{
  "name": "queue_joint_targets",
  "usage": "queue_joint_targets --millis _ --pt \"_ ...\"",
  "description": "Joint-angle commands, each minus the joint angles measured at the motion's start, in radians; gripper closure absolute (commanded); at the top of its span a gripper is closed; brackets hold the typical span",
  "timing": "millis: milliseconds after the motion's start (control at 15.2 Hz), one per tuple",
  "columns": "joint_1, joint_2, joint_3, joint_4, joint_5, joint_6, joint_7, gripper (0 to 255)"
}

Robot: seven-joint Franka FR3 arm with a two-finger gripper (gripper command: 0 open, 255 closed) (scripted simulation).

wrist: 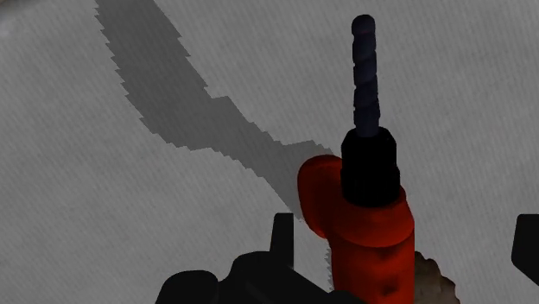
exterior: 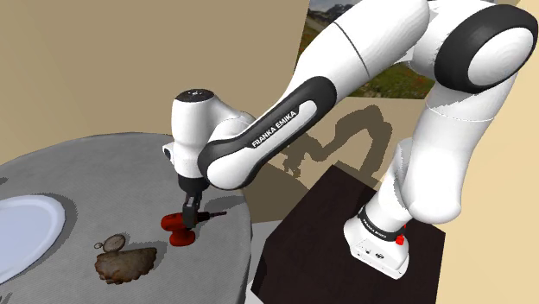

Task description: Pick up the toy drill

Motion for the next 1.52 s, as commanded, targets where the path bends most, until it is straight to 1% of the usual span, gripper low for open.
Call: queue_joint_targets --millis 0,198,330,396,990,1452 --pt "0.002 0.019 -0.002 -0.007 -0.004 0.025 -0.001 0" --pt "0.006 0.056 -0.006 -0.013 -0.015 0.068 0.002 0" --pt "0.007 0.056 -0.007 -0.013 -0.015 0.068 0.002 0" --pt "0.007 0.057 -0.006 -0.013 -0.015 0.068 0.003 255" --pt "0.007 0.056 -0.007 -0.013 -0.015 0.068 0.002 255" --pt "-0.003 -0.015 0.002 0.002 0.005 -0.017 -0.003 255"
